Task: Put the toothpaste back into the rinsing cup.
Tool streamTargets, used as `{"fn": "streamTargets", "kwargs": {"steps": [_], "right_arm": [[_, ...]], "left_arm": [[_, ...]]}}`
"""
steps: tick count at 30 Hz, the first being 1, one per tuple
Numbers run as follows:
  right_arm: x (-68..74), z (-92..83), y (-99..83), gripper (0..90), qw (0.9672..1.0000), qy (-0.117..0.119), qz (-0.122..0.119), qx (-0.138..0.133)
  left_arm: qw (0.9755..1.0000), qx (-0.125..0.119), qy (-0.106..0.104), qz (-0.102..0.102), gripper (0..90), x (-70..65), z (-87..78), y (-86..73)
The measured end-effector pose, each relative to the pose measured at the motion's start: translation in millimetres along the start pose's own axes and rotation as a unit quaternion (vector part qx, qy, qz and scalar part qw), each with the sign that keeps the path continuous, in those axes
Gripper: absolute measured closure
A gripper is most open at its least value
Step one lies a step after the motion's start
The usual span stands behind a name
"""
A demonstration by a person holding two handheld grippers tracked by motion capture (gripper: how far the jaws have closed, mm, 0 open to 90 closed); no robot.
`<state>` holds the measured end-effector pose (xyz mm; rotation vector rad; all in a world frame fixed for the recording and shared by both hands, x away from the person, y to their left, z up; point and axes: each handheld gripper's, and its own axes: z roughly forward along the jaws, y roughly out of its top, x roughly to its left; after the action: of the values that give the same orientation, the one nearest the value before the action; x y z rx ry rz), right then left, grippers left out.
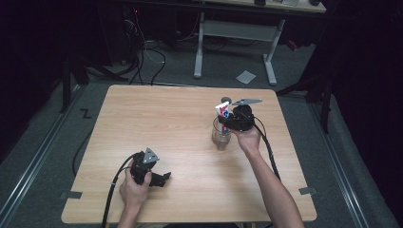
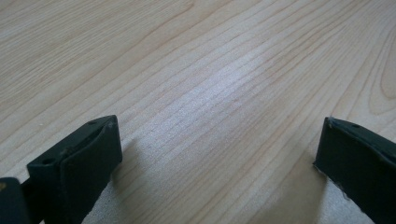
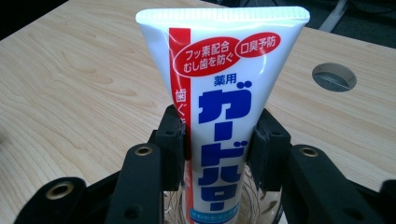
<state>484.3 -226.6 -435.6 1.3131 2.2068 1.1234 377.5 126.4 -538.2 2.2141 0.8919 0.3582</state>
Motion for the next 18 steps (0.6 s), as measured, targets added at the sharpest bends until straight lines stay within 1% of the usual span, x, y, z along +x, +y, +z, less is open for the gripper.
{"fn": "streamTargets", "kwargs": {"steps": [4,11,14,18], "right_arm": [[1.0,0.6,-0.4,61.4,1.0000,0.000,-0.003,0.000],[3.3,2.9,-2.5,59.9,0.9999,0.000,-0.006,0.009],[4.0,4.0,-3.4,59.4,0.9999,-0.003,-0.011,0.012],[4.9,5.3,-4.3,59.1,0.9998,-0.003,-0.013,0.012]], "left_arm": [[1.0000,0.000,0.000,0.000,0.7,0.0,0.0,0.0],[1.0000,0.000,0.000,0.000,0.7,0.0,0.0,0.0],[1.0000,0.000,0.000,0.000,0.7,0.0,0.0,0.0],[1.0000,0.000,0.000,0.000,0.7,0.0,0.0,0.0]]}}
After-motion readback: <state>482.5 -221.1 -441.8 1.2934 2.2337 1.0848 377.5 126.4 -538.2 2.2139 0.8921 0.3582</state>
